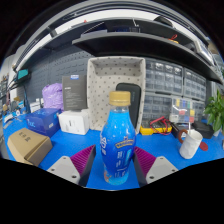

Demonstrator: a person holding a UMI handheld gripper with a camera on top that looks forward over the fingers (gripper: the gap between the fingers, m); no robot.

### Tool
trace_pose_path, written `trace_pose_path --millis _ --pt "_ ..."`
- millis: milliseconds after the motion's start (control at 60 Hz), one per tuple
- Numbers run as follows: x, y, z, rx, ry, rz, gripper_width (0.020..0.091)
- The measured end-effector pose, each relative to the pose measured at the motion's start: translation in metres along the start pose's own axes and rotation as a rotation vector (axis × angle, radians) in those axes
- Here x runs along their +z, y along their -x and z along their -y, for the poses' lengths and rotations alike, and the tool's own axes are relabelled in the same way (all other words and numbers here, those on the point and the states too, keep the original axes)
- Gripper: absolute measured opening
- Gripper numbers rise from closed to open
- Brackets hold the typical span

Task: Pour water

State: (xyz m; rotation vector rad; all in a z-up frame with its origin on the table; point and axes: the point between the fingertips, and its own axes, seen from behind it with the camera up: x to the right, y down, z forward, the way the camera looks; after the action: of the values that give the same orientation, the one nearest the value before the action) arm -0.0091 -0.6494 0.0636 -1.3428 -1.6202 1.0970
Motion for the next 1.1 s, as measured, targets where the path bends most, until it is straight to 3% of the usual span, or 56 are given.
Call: trace_pose_path --millis 50,67,100,217,283,433,633,800,1100 --pt "0.005 -0.006 0.003 0.002 -0.022 -0.026 0.0664" --pt "0.007 -0.008 0.004 0.000 -0.031 -0.036 0.0593" --pt "0.009 -0.011 0.004 -0.008 -0.039 -0.050 0.0516" --pt "0.013 -0.012 0.007 -0.020 -0.075 -0.053 0.0455" --pt "0.014 -0.012 0.007 -0.027 -0.096 -0.059 0.0368" --pt "0.014 -0.013 0.008 0.001 -0.109 -0.049 0.0365" --pt "0.017 -0.029 0.010 0.174 -0.057 -0.010 0.0363" --pt "0.016 -0.078 0.027 0.544 -0.022 -0.027 0.0365" --pt "0.019 -0.163 0.059 1.289 -0.029 0.037 0.0363"
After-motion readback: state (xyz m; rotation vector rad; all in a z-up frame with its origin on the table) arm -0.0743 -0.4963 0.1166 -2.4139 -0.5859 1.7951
